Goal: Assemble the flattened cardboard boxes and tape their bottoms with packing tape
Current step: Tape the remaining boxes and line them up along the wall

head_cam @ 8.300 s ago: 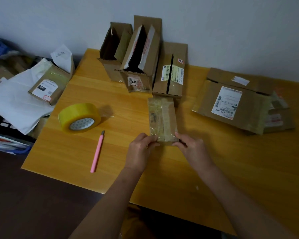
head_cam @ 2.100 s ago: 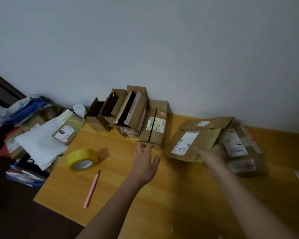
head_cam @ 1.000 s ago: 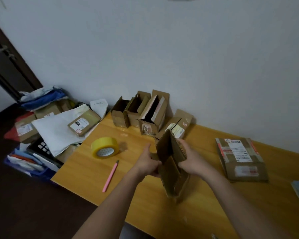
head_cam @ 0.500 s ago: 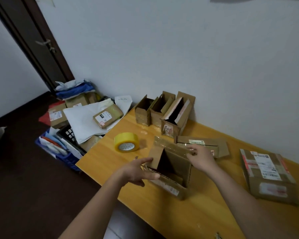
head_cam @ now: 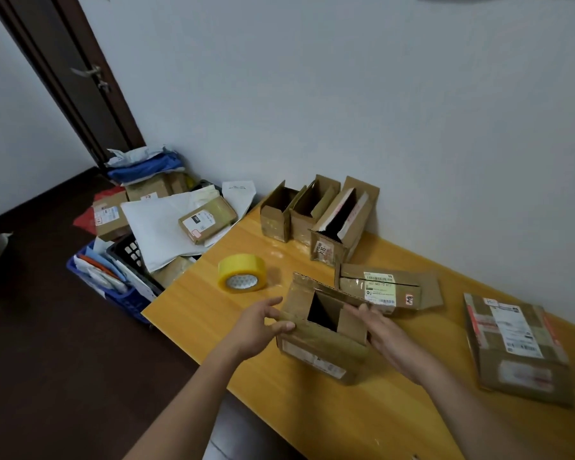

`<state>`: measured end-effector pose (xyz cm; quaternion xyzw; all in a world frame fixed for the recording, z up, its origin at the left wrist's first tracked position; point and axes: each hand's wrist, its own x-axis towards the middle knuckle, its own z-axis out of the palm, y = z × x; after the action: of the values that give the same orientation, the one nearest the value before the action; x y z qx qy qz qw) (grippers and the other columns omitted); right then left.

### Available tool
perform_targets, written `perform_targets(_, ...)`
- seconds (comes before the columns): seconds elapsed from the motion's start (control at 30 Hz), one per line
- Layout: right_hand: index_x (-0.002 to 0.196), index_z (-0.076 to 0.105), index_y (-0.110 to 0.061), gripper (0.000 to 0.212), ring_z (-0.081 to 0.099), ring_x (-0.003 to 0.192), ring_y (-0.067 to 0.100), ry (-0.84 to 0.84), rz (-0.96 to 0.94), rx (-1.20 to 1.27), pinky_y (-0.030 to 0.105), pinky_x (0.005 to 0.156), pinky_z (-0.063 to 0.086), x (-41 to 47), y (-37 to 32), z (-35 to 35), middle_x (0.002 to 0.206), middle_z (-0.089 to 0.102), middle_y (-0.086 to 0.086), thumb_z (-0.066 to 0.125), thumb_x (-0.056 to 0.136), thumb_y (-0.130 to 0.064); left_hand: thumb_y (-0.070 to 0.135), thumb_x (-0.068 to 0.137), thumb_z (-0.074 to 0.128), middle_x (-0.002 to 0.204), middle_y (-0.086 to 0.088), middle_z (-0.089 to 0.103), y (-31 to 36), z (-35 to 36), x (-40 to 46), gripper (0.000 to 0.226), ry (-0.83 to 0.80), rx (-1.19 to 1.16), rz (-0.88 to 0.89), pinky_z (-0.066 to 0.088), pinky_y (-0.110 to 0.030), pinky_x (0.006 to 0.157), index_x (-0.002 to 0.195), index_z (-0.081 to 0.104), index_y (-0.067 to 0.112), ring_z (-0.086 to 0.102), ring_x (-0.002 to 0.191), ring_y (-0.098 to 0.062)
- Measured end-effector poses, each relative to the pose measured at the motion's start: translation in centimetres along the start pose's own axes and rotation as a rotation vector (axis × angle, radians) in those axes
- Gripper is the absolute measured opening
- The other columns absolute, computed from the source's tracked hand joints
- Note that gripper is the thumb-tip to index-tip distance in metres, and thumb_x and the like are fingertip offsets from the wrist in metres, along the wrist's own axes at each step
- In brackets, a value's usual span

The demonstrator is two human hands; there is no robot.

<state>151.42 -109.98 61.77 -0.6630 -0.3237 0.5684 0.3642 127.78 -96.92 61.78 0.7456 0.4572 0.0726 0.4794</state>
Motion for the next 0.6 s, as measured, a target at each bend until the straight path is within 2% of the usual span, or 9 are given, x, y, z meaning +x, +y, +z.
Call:
perform_targets(0.07, 0.128, 0.061, -0.042, 0.080, 0.017, 0.148, 0.018, -0.054, -0.055, 0.170, 0.050, 0.120, 0.019, 0.2, 0.6, -0.6, 0.162, 0.013, -0.006, 0.057, 0.063, -0.088, 0.031, 0.089, 0.068, 0.133, -0.001, 0.053, 0.2, 0.6, 0.0, 0.020, 0.053, 0.094, 0.009, 0.040, -0.024, 0.089, 0.073, 0.069, 0.021, 0.051, 0.122, -0.018)
perform_targets(0.17, 0.121, 0.066, -0.036, 0.070, 0.033, 0.142, 0.020, -0.060, -0.108, 0.234, 0.052, 0.118, 0.026, 0.3, 0.7, -0.5, 0.152, 0.040, 0.002, 0.070, 0.064, -0.077, 0.034, 0.088, 0.069, 0.112, 0.001, 0.056, 0.7, 1.4, -0.2, 0.036, 0.162, 0.127, -0.025, 0.044, -0.029, 0.082, 0.058, 0.055, 0.019, 0.056, 0.104, -0.016)
perform_targets(0.2, 0.118, 0.067, -0.032, 0.064, 0.042, 0.135, 0.021, -0.031, -0.114, 0.203, 0.050, 0.113, 0.035, 0.5, 0.7, -0.4, 0.142, 0.051, 0.003, 0.077, 0.064, -0.067, 0.033, 0.085, 0.072, 0.109, 0.002, 0.058, 0.7, 1.7, -0.1, 0.034, 0.202, 0.088, -0.042, 0.047, -0.033, 0.082, 0.061, 0.056, 0.017, 0.057, 0.101, -0.016)
perform_targets(0.27, 0.108, 0.059, -0.022, 0.048, 0.056, 0.121, 0.021, 0.051, -0.147, 0.045, 0.039, 0.096, 0.052, 0.9, 0.7, 0.0, 0.124, 0.061, 0.002, 0.084, 0.069, -0.035, 0.030, 0.080, 0.079, 0.104, 0.002, 0.061, 0.6, 1.8, 0.0, 0.028, 0.261, -0.046, -0.069, 0.053, -0.042, 0.081, 0.082, 0.055, 0.016, 0.064, 0.095, -0.017)
perform_targets(0.33, 0.105, 0.043, -0.019, 0.048, 0.054, 0.121, 0.018, 0.145, -0.178, -0.037, 0.022, 0.085, 0.055, 1.4, 0.7, 0.2, 0.125, 0.057, -0.004, 0.080, 0.075, -0.011, 0.026, 0.077, 0.081, 0.113, 0.003, 0.057, 0.6, 1.6, 0.1, 0.047, 0.269, -0.105, -0.057, 0.056, -0.043, 0.075, 0.106, 0.043, 0.025, 0.067, 0.086, -0.017)
perform_targets(0.4, 0.117, 0.032, -0.023, 0.061, 0.040, 0.130, 0.011, 0.222, -0.197, -0.041, 0.014, 0.093, 0.045, 1.4, 0.4, 0.5, 0.134, 0.040, -0.013, 0.077, 0.079, -0.007, 0.024, 0.081, 0.078, 0.134, 0.001, 0.046, 0.6, 1.4, 0.0, 0.075, 0.228, -0.063, -0.010, 0.055, -0.034, 0.077, 0.134, 0.028, 0.041, 0.065, 0.101, -0.017)
perform_targets(0.47, 0.134, 0.025, -0.038, 0.076, 0.029, 0.134, 0.007, 0.220, -0.245, -0.134, 0.028, 0.110, 0.032, 1.5, 0.5, 0.4, 0.137, 0.030, -0.017, 0.076, 0.082, -0.016, 0.019, 0.086, 0.072, 0.152, 0.004, 0.030, 0.4, 1.4, 0.4, 0.093, 0.167, -0.036, 0.049, 0.053, -0.033, 0.086, 0.145, 0.009, 0.054, 0.048, 0.128, -0.022)
perform_targets(0.53, 0.135, 0.031, -0.053, 0.067, 0.025, 0.135, 0.003, 0.188, -0.316, -0.278, 0.035, 0.115, 0.027, 1.4, 0.6, 0.1, 0.142, 0.027, -0.030, 0.071, 0.087, -0.027, 0.015, 0.090, 0.066, 0.157, 0.008, 0.021, 0.3, 1.5, 1.0, 0.096, 0.100, -0.073, 0.081, 0.051, -0.041, 0.095, 0.143, 0.002, 0.063, 0.032, 0.140, -0.022)
perform_targets(0.6, 0.129, 0.041, -0.057, 0.051, 0.027, 0.140, 0.003, 0.170, -0.353, -0.336, 0.035, 0.116, 0.030, 1.4, 0.9, -0.4, 0.145, 0.032, -0.032, 0.066, 0.089, -0.038, 0.014, 0.092, 0.064, 0.154, 0.004, 0.029, 0.0, 1.8, 1.4, 0.090, 0.060, -0.166, 0.045, 0.050, -0.047, 0.097, 0.138, 0.009, 0.069, 0.031, 0.141, -0.022)
